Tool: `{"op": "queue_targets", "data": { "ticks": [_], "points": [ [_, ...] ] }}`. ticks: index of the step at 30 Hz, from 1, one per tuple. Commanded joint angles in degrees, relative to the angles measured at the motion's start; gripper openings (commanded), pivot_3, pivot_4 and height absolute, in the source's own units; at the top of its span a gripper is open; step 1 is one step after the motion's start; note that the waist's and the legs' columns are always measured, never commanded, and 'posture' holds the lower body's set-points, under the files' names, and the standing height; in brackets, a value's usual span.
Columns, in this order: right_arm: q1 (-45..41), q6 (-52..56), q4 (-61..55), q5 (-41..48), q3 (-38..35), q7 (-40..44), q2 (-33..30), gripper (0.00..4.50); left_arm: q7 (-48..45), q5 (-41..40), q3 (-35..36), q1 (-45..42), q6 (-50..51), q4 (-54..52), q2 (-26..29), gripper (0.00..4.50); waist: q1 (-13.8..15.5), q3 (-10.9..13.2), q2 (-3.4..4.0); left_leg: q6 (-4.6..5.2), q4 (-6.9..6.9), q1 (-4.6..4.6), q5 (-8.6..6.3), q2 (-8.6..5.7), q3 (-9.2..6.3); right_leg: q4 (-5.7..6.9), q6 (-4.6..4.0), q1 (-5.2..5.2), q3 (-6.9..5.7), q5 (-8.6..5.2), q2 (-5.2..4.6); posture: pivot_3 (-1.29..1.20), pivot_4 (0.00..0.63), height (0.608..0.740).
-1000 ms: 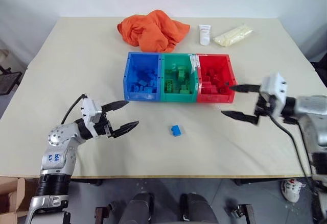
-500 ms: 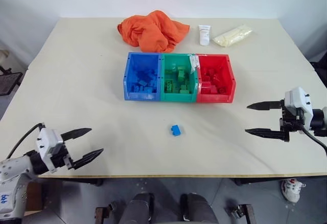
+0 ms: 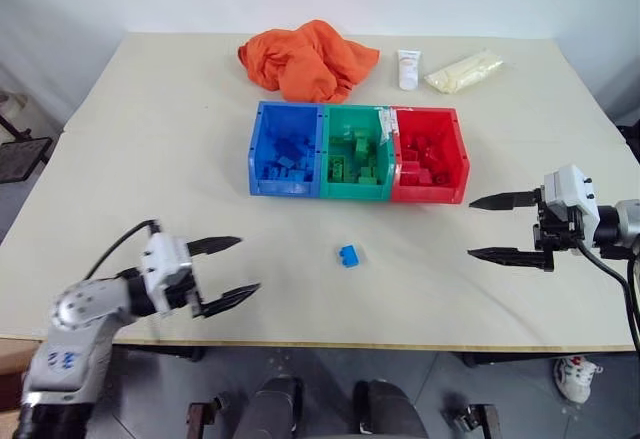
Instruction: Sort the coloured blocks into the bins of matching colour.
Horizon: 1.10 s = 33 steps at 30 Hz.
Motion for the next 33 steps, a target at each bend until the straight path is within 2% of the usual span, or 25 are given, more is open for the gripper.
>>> {"op": "queue_targets", "data": {
  "ticks": [1, 5, 8, 12, 22, 25, 28, 33],
  "points": [
    [1.1, 0.9, -3.3, 1.6, -2.1, -0.8, -0.2, 4.48, 1.7, 2.5, -5.7, -4.0, 1.1, -0.8, -2.6, 4.5, 0.0, 0.0, 0.0, 0.0, 0.0, 0.0, 0.0, 0.0, 0.01, 0.06, 0.01, 0.01, -0.01, 0.0, 0.0, 0.0, 0.15, 0.74],
    [3.7, 1.3, -6.5, 2.2, -4.0, -3.0, -0.2, 4.48, 3.9, 7.1, -12.8, -10.6, 2.0, 3.5, -7.4, 4.5, 0.1, 0.0, 0.0, 0.0, 0.05, -0.02, 0.0, 0.0, 0.01, 0.16, 0.01, 0.01, -0.07, 0.01, 0.03, 0.0, 0.15, 0.74],
    [7.1, 2.2, -10.0, 3.4, -6.8, -5.6, 0.0, 4.48, 3.4, 13.4, -20.7, -16.4, 2.8, 10.0, -10.1, 4.5, 0.2, 0.0, 0.0, 0.01, 0.09, -0.02, 0.01, -0.03, 0.02, 0.28, 0.03, 0.03, -0.09, 0.01, 0.04, 0.0, 0.15, 0.74],
    [11.2, 3.0, -13.5, 4.5, -9.2, -7.6, 0.0, 4.48, 3.9, 15.1, -21.9, -20.6, -1.7, 15.9, -13.7, 4.5, 0.2, 0.0, -0.01, 0.01, 0.11, -0.03, 0.01, -0.04, 0.0, 0.32, 0.04, 0.02, -0.12, 0.02, 0.05, 0.0, 0.15, 0.74],
    [20.0, 4.3, -19.7, 6.7, -15.2, -11.6, 0.6, 4.48, 3.6, 20.4, -25.2, -25.9, -0.4, 23.5, -16.4, 4.5, 0.2, 0.0, -0.01, 0.01, 0.12, -0.03, 0.01, -0.05, 0.0, 0.34, 0.04, 0.02, -0.13, 0.02, 0.05, 0.0, 0.15, 0.74],
    [21.0, 4.4, -20.3, 9.4, -17.3, -11.1, 1.3, 4.5, 3.2, 20.2, -24.8, -26.1, -1.8, 24.1, -16.8, 3.9, 0.2, 0.0, -0.01, 0.02, 0.14, -0.03, 0.01, -0.06, 0.0, 0.33, 0.04, 0.04, -0.12, 0.02, 0.05, 0.0, 0.15, 0.74],
    [22.6, 4.6, -21.6, 12.4, -18.6, -8.8, 1.5, 4.5, 2.6, 20.4, -24.8, -26.4, -2.6, 25.0, -16.9, 2.96, 0.2, 0.0, -0.01, 0.02, 0.14, -0.03, 0.01, -0.05, -0.01, 0.34, 0.04, 0.04, -0.13, 0.02, 0.05, 0.0, 0.15, 0.74],
    [22.9, 3.9, -21.4, 11.7, -18.2, -9.2, 1.3, 4.5, 2.2, 20.5, -24.6, -27.4, -4.1, 26.8, -17.8, 1.46, 0.2, 0.0, -0.01, 0.02, 0.19, -0.01, 0.02, -0.05, -0.01, 0.34, 0.04, 0.09, -0.13, 0.02, 0.05, 0.0, 0.15, 0.74]
  ]
}}
